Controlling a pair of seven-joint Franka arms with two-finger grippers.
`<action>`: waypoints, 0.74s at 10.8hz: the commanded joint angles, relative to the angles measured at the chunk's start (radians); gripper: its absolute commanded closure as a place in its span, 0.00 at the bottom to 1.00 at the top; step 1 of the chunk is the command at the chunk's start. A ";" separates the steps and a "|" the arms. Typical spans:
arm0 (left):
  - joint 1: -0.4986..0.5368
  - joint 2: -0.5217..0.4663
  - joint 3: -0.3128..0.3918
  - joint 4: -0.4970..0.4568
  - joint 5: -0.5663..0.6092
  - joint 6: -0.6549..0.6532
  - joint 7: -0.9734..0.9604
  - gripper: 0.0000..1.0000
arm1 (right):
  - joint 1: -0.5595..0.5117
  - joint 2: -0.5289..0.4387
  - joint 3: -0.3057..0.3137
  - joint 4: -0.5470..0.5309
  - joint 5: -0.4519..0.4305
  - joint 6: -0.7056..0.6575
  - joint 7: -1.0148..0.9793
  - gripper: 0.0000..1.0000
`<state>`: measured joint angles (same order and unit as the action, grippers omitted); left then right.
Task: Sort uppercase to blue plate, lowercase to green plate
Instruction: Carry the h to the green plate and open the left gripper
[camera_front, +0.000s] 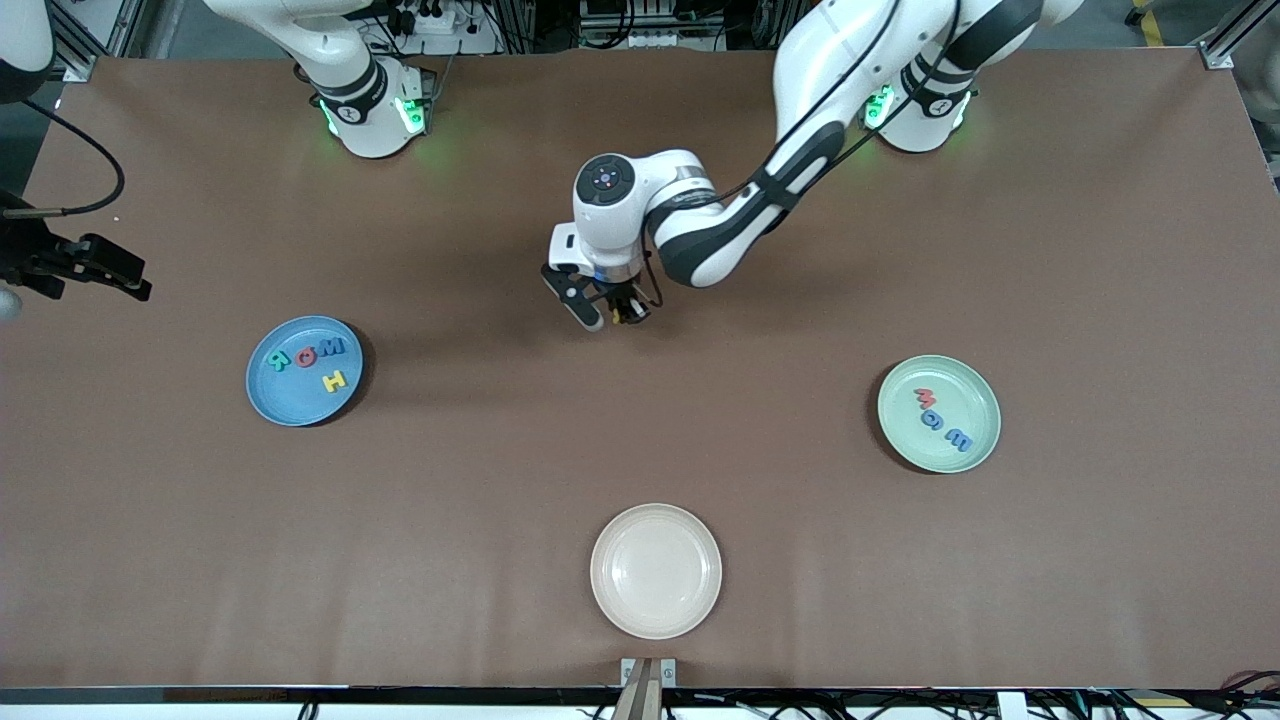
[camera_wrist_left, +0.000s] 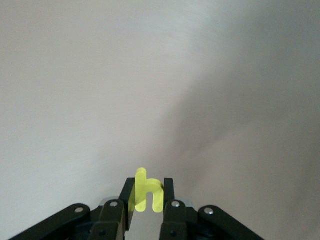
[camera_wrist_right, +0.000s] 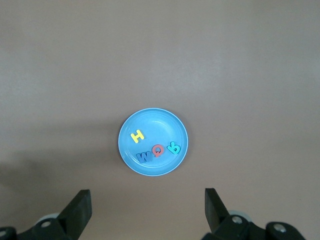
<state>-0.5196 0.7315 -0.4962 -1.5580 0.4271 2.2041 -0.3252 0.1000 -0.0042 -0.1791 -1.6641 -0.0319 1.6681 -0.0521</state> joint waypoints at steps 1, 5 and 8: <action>0.125 -0.122 -0.007 -0.034 -0.091 -0.126 0.017 1.00 | 0.006 0.018 0.000 0.032 0.007 -0.021 0.008 0.00; 0.346 -0.175 -0.004 -0.034 -0.134 -0.308 0.048 1.00 | 0.006 0.018 0.000 0.050 0.009 -0.034 0.008 0.00; 0.566 -0.164 -0.005 -0.037 -0.136 -0.351 0.125 1.00 | 0.007 0.029 0.000 0.053 0.007 -0.036 0.009 0.00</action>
<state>-0.0483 0.5832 -0.4892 -1.5724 0.3200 1.8645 -0.2600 0.1039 0.0043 -0.1790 -1.6403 -0.0311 1.6535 -0.0521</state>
